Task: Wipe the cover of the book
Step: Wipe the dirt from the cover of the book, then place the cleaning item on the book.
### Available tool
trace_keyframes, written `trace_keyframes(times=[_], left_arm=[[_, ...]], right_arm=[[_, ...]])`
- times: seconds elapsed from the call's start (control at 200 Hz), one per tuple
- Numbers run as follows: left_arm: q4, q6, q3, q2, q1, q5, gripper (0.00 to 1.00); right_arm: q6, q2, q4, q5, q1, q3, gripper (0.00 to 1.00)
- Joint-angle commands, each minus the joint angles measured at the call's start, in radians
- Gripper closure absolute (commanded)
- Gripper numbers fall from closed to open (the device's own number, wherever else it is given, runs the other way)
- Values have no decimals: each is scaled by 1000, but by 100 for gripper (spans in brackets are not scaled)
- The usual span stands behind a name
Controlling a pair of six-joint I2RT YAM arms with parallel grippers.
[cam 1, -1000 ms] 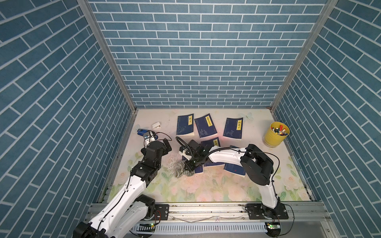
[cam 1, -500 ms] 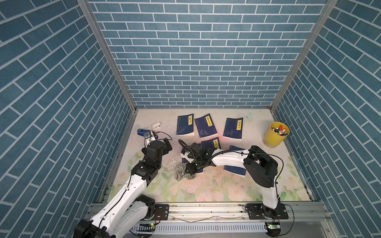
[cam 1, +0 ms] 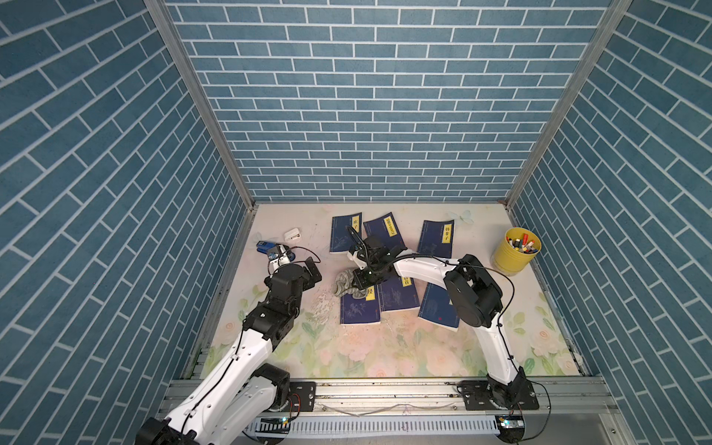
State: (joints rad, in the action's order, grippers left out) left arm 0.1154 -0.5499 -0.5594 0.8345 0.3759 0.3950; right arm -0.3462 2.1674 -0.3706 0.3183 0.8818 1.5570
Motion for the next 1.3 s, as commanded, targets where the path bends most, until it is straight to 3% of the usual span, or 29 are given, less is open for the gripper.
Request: trace_keyframes(times=[0.0,0.265,0.575,0.715,0.97,1.295], left_arm=[[9,9,10,4,-8,-4,0],[-18,25,8,54,-10,-21,0],[-34,15,24,78,-11,-49,1],[-19,10,31,57,-11,-70,0],[-66,49,45,82,-9,-212,0],[-106,56,20,166,-7,-252,0]], right_arm=[[5,-33,-151,-117,70,-172,100],[-137,-172,-2,-129,154,-478,100],[-32,-106,-95,-123,2,-250,100],[25,-166,-174,-157,-18,-172,100],[31,-342,-241,-276,-118,-274,100],[12,-446,-244,-351,-214,-415,100]])
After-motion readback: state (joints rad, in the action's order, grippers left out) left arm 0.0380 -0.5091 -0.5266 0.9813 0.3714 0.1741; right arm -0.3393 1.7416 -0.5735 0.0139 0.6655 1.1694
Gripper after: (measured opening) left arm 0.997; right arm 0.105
